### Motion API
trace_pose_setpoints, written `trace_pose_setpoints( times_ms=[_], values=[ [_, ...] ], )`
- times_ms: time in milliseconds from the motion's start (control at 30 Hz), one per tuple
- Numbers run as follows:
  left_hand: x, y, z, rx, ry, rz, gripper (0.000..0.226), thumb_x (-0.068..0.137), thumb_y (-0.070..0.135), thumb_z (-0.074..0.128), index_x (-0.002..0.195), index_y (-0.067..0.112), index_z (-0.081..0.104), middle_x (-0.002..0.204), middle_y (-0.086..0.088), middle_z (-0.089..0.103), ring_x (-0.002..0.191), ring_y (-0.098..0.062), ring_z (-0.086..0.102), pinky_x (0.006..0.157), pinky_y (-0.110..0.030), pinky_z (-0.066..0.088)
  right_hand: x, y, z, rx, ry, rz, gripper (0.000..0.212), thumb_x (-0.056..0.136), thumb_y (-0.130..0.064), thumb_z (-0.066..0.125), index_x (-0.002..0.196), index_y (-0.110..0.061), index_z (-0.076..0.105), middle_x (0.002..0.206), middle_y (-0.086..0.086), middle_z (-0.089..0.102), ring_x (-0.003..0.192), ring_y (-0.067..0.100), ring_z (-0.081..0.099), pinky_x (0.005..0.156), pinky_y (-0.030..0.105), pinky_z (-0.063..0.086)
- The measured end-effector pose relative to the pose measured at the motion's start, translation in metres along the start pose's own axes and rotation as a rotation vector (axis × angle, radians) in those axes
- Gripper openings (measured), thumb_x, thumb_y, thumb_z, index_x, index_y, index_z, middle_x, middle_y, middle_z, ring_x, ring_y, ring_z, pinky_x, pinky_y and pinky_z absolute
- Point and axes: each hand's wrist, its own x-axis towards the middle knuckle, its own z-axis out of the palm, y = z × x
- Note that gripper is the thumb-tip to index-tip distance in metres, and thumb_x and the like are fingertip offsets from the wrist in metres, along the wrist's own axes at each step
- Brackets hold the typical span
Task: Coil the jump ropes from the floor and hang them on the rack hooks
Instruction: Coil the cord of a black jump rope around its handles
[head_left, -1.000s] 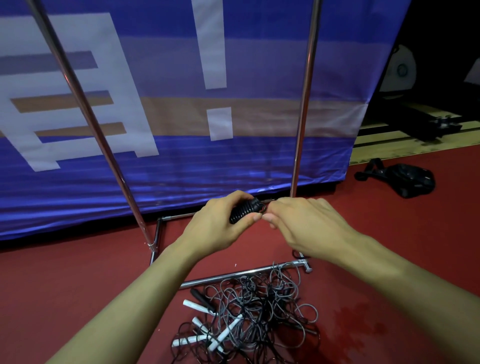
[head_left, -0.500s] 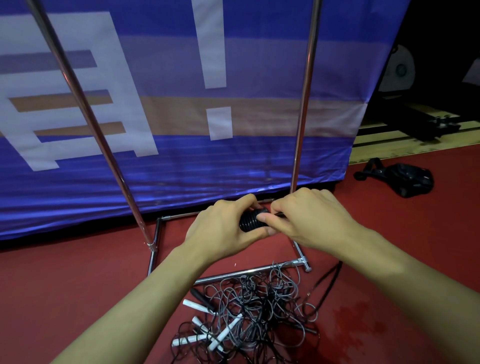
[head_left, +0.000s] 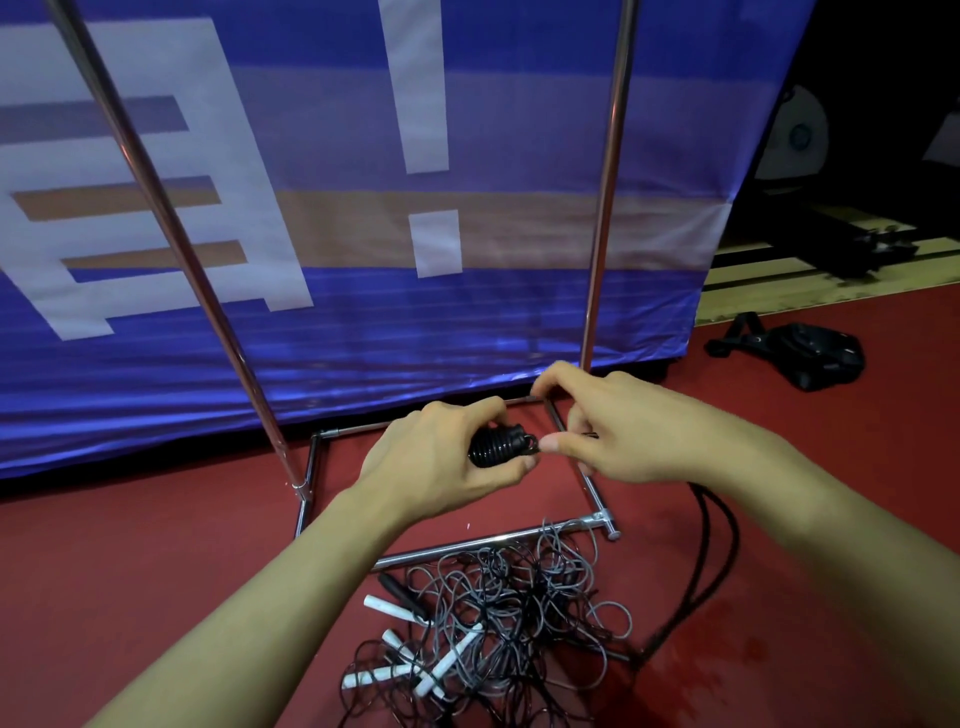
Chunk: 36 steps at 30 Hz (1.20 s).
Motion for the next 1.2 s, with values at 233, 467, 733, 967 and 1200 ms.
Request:
trace_pose_setpoints(
  times_ms=[233,467,733,967,1200],
  values=[
    [0.001,-0.001,-0.003,0.041,0.008,-0.005,0.048,0.077,0.083,0.056,0.101,0.042,0.051,0.087,0.016,0.070,0.078,-0.010,0.066,0.065,-0.033,0.055,-0.001,-0.005,-0.003,0.129,-0.061,-0.114,0.029,0.108,-0.029,0.047,0.084,-0.024,0.063,0.068,-0.014,0.074,0.057,0.002,0.060,0.059,0.015,0.040],
    [0.001,0.003,-0.001,0.016,-0.018,0.035,0.057,0.078,0.091,0.045,0.109,0.044,0.056,0.091,0.018,0.072,0.080,-0.005,0.067,0.070,-0.035,0.058,0.002,-0.007,0.000,0.010,0.090,-0.071,0.017,0.106,-0.044,0.043,0.097,-0.030,0.050,0.070,-0.019,0.070,0.070,-0.007,0.059,0.070,0.029,0.046],
    [-0.006,0.002,-0.005,-0.257,-0.233,0.129,0.035,0.088,0.068,0.068,0.098,0.034,0.065,0.083,0.009,0.071,0.069,-0.007,0.065,0.069,-0.033,0.054,0.007,0.016,0.000,-0.163,0.113,-0.323,0.006,0.104,-0.034,0.053,0.098,-0.036,0.054,0.084,-0.020,0.050,0.079,0.001,0.047,0.075,0.027,0.036],
    [-0.010,0.011,-0.020,-0.480,-0.341,0.119,0.022,0.092,0.044,0.076,0.100,0.024,0.069,0.088,0.006,0.074,0.051,-0.009,0.064,0.054,-0.020,0.050,0.010,0.021,0.004,0.388,-0.099,-0.269,0.010,0.102,-0.024,0.062,0.093,-0.027,0.063,0.080,-0.016,0.060,0.070,0.002,0.050,0.070,0.016,0.041],
    [-0.012,0.009,-0.030,-0.580,-0.357,0.092,0.020,0.092,0.040,0.077,0.098,0.023,0.069,0.087,0.002,0.074,0.048,-0.017,0.064,0.051,-0.029,0.052,0.014,0.026,0.006,0.477,-0.056,-0.299,0.006,0.098,-0.013,0.067,0.100,-0.019,0.069,0.093,-0.013,0.067,0.087,0.004,0.062,0.077,0.019,0.051]
  ],
)
